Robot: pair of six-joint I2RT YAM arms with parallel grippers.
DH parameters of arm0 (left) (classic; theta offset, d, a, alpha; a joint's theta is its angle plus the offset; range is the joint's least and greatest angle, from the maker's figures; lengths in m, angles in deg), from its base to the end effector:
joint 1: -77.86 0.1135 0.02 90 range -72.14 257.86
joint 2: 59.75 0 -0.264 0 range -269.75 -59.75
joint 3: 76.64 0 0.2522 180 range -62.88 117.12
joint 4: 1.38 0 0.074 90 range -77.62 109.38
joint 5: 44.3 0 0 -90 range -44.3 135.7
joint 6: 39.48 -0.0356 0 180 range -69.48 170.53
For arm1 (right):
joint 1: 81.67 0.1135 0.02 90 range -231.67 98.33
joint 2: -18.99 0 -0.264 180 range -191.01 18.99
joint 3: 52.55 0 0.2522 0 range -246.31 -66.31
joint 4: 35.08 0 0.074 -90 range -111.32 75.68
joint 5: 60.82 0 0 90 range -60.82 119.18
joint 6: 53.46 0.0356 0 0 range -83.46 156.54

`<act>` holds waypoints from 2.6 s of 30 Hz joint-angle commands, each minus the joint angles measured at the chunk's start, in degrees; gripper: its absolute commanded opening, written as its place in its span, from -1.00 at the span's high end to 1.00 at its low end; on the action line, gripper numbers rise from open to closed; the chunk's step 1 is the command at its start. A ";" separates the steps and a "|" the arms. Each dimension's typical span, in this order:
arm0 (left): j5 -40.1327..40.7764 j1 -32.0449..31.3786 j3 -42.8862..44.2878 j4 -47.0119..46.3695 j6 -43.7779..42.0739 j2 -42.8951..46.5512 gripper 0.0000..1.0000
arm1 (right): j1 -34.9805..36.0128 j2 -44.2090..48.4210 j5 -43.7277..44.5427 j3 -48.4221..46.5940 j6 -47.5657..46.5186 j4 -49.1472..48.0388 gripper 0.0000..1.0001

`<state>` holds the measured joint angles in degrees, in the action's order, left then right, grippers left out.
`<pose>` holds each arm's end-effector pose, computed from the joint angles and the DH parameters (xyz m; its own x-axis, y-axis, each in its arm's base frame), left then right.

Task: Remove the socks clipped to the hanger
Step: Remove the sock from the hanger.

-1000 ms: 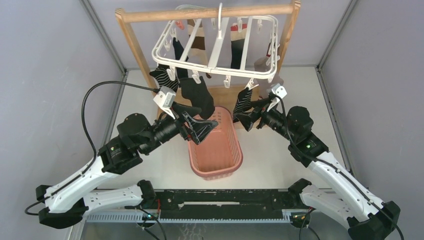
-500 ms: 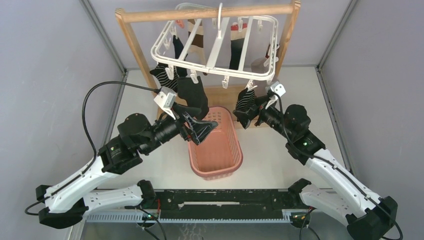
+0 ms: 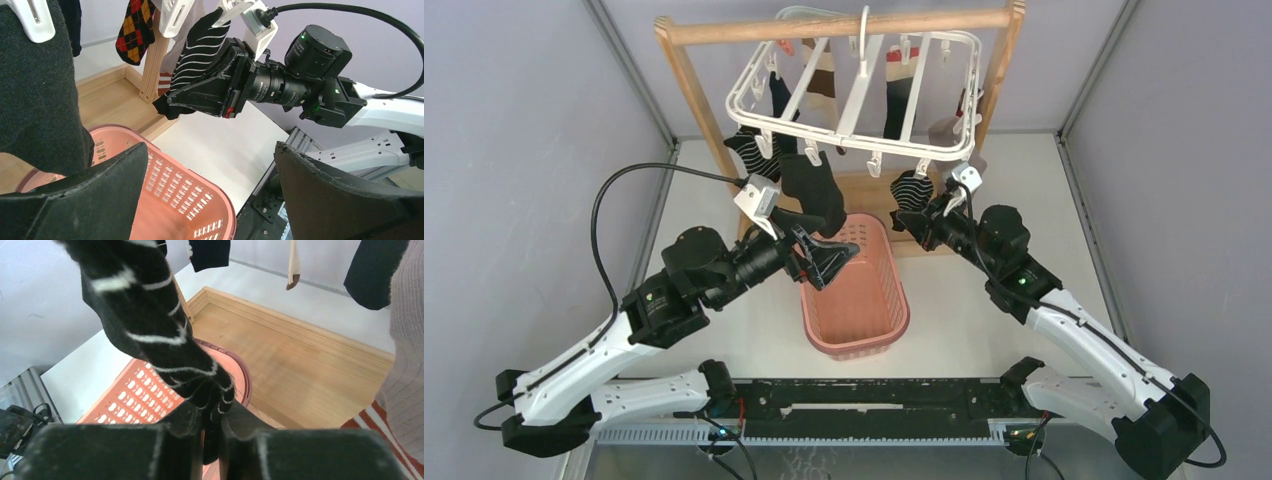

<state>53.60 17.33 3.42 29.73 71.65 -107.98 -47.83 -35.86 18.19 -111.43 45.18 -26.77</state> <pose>0.0867 -0.1436 0.4448 -0.2807 -0.2290 -0.9321 0.7435 0.5622 -0.3621 0.1858 0.1327 0.3390 -0.1671 0.0655 -0.9838 -0.6873 0.7077 0.1639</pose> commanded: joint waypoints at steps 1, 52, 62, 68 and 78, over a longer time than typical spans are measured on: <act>1.26 -0.20 0.22 -0.57 -1.53 0.12 -1.00 | 0.45 2.22 -1.00 -0.84 0.58 -2.88 0.77; -4.76 0.39 9.18 -16.53 -5.56 -9.98 -1.00 | 19.10 5.98 4.57 -6.12 -2.42 9.87 1.00; -21.38 10.48 6.03 -22.97 -1.64 -10.39 -0.91 | 19.15 5.53 1.31 -7.00 -2.50 10.73 1.00; -30.79 13.47 5.17 -27.18 0.13 -11.78 -0.89 | 19.16 4.81 -0.21 -7.25 -2.60 10.55 1.00; -40.34 14.46 6.09 -31.46 2.22 -16.06 -0.83 | 19.15 4.55 -1.13 -7.70 -2.56 10.90 1.00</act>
<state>18.52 30.97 9.15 2.56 72.22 -123.35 -29.07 -31.64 18.04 -116.44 43.21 -14.68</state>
